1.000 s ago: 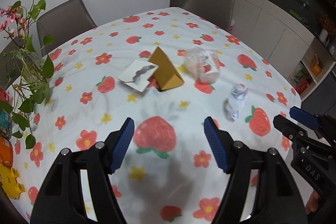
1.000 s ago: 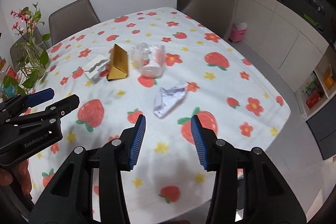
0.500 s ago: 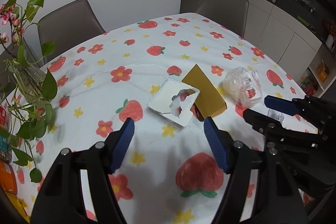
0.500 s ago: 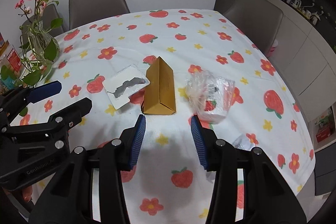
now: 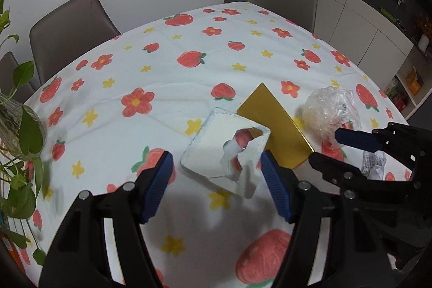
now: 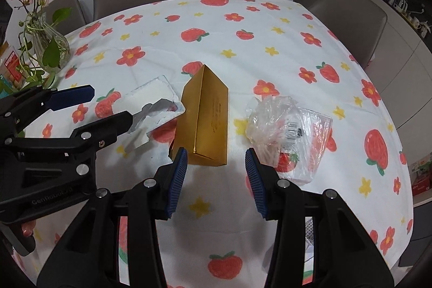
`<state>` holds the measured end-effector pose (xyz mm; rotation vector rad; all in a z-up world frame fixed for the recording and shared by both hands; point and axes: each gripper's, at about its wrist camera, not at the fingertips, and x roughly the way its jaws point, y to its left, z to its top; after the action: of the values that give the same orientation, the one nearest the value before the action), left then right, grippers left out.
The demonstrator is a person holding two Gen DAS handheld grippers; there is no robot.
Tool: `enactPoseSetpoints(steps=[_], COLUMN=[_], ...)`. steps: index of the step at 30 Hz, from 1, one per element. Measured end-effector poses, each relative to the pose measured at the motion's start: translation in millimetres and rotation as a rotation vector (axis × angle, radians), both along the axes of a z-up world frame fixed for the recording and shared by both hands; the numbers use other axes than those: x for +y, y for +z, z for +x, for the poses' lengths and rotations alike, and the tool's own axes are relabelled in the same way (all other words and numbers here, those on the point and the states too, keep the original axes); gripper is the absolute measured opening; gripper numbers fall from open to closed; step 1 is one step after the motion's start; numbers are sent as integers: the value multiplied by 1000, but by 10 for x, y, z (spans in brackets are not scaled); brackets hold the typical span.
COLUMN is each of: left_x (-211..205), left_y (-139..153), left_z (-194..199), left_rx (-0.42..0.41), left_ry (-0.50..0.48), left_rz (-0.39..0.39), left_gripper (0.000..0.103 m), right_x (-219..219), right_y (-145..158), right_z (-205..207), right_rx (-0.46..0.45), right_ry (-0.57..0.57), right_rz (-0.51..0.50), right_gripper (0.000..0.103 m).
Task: Collect trash
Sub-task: 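Grasp the white tray with the left gripper while the right grasps the gold paper box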
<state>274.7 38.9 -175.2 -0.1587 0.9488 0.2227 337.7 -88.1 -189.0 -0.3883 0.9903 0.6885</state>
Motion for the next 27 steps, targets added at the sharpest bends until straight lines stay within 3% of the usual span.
enactPoseSetpoints(steps=[5,10,13,23,27], left_x=[101,166,175,273,262], left_y=[-121,-237,-318,-452,-445], left_z=[101,165,200,266,306], left_rx=[32,64,85,91,77], left_ry=[16,28,23,39,20], left_rz=[19,14,25,-51,-73], left_gripper=[67,56,55,54,41], right_x=[65,138,165,268,306], right_y=[-79,-140,-165,-318,-402], right_z=[4,9,15,108,127], right_rx=[11,23,27,51,61], right_ry=[17,23,28,31,37], right_rz=[-6,-13,-17,-39,-60], right_gripper=[43,43,43,54,55])
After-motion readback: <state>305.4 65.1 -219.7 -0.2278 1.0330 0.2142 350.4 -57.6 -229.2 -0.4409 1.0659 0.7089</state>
